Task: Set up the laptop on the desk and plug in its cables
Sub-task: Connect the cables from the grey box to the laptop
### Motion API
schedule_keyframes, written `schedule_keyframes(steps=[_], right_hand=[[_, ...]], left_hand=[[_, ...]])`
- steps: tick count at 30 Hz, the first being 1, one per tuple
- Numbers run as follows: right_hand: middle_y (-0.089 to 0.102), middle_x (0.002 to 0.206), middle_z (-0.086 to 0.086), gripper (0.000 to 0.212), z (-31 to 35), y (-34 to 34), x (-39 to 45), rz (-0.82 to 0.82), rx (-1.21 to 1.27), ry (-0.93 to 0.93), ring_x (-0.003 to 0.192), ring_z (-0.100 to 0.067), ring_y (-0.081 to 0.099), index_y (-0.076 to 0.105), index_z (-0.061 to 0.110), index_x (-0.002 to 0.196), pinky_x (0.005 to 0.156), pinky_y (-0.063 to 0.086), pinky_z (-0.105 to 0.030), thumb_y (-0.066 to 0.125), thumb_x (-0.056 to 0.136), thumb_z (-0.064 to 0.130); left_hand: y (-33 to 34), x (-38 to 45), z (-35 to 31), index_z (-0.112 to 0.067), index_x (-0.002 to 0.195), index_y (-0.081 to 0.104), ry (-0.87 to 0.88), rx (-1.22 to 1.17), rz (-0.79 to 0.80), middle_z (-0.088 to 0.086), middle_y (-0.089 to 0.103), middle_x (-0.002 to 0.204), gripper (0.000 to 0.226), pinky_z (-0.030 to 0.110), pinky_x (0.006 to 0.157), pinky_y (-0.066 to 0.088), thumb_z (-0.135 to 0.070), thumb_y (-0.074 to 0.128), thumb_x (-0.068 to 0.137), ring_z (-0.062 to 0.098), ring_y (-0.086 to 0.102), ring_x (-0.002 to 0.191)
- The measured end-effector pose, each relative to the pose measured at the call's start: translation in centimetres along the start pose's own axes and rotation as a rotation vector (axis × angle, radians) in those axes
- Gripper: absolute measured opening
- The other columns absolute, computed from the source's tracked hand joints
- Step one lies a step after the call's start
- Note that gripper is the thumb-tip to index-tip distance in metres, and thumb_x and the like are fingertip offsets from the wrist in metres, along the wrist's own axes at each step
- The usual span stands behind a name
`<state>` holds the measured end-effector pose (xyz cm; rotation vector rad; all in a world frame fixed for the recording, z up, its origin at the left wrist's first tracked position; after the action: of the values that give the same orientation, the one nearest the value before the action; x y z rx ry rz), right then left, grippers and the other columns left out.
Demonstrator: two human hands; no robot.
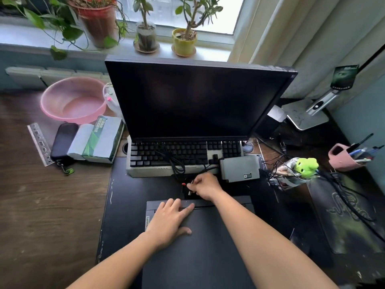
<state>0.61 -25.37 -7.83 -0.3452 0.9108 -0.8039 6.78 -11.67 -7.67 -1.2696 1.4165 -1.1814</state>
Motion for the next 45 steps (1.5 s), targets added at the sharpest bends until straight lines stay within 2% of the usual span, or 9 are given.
schedule_keyframes(steps=[15,23,27,31,34,36,39,42,45], right_hand=[[0.070,0.067,0.002,0.030,0.1,-3.5,-0.1,-0.244,0.217,-0.052,0.073,-0.021,0.067,0.065,0.019,0.063,0.070,0.049,-0.031,0.063,0.092,0.025],[0.070,0.068,0.005,0.019,5.2,-8.0,-3.8,-0.421,0.194,-0.230,0.068,-0.010,0.065,0.067,0.022,0.075,0.065,0.049,-0.026,0.060,0.093,0.023],[0.070,0.067,0.006,0.019,6.0,-8.7,-5.2,-0.403,0.178,-0.230,0.069,-0.011,0.065,0.067,0.023,0.075,0.062,0.047,-0.024,0.060,0.093,0.026],[0.064,0.062,0.002,0.022,4.3,-8.0,-6.3,-0.346,0.123,-0.222,0.065,-0.019,0.062,0.061,0.023,0.067,0.065,0.051,-0.035,0.062,0.088,0.031],[0.064,0.061,-0.002,0.024,2.1,-7.4,-6.6,-0.271,0.067,-0.233,0.061,-0.021,0.059,0.058,0.020,0.064,0.063,0.051,-0.040,0.063,0.083,0.032],[0.063,0.061,-0.001,0.026,0.5,-7.5,-6.9,-0.234,0.054,-0.237,0.061,-0.020,0.057,0.059,0.021,0.063,0.063,0.048,-0.038,0.063,0.086,0.034],[0.064,0.060,0.004,0.032,-4.3,-9.7,-6.7,-0.361,0.111,-0.107,0.061,-0.015,0.059,0.062,0.030,0.061,0.066,0.047,-0.034,0.058,0.093,0.035],[0.076,0.089,-0.003,0.017,-10.5,-12.6,-5.5,-0.520,0.220,0.106,0.084,-0.027,0.071,0.074,0.027,0.093,0.083,0.055,-0.038,0.057,0.092,0.026],[0.074,0.102,-0.012,0.035,-13.7,-13.9,-3.9,-0.494,0.166,0.201,0.096,-0.034,0.069,0.066,0.025,0.126,0.089,0.053,-0.039,0.056,0.092,0.023]], left_hand=[[0.5,-0.9,1.2,-0.029,0.131,0.054,-0.158,-0.243,0.055,-0.004,0.054,0.099,0.059,0.033,0.084,0.044,-0.059,0.047,0.082,0.020,0.051,0.096],[-2.0,2.0,4.4,-0.022,0.115,0.069,-0.570,-0.710,-0.022,0.000,0.074,0.098,0.026,0.031,0.086,0.049,-0.025,0.055,0.093,0.021,0.065,0.098],[-2.6,6.6,3.8,-0.004,0.106,0.070,-0.772,-1.360,0.068,0.009,0.073,0.076,0.034,0.030,0.064,0.051,-0.030,0.048,0.099,0.026,0.068,0.069],[-4.0,11.8,0.0,-0.005,0.087,0.068,-0.767,-1.950,0.415,0.007,0.071,0.072,0.060,0.032,0.069,0.048,-0.054,0.034,0.098,0.022,0.064,0.072],[-4.7,15.1,-2.2,-0.001,0.085,0.065,-0.681,-1.909,0.557,0.010,0.070,0.071,0.050,0.030,0.070,0.049,-0.045,0.044,0.098,0.021,0.063,0.068],[-4.6,16.9,-2.8,-0.001,0.087,0.061,-0.714,-1.821,0.500,0.009,0.072,0.062,0.028,0.021,0.054,0.052,-0.022,0.048,0.099,0.013,0.065,0.053],[-4.7,18.9,-3.0,-0.004,0.092,0.061,-0.738,-1.756,0.334,0.004,0.068,0.049,0.016,0.014,0.034,0.033,-0.004,0.046,0.099,0.004,0.048,0.034],[-5.0,20.7,-3.6,-0.006,0.099,0.059,-0.709,-1.837,0.248,0.004,0.066,0.048,0.016,0.014,0.033,0.021,-0.002,0.044,0.099,0.004,0.040,0.034],[-5.1,22.1,-4.8,-0.010,0.106,0.062,-0.656,-1.823,0.263,0.003,0.066,0.050,0.023,0.015,0.035,0.019,-0.002,0.041,0.100,0.005,0.038,0.040]])
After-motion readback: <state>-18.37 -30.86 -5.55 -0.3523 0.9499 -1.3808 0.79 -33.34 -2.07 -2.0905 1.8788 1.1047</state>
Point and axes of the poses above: each hand's wrist, its own x-axis towards the middle knuckle, its own y-axis out of the palm, z = x × y, the point moved 8 cm from there along x, towards the middle knuckle
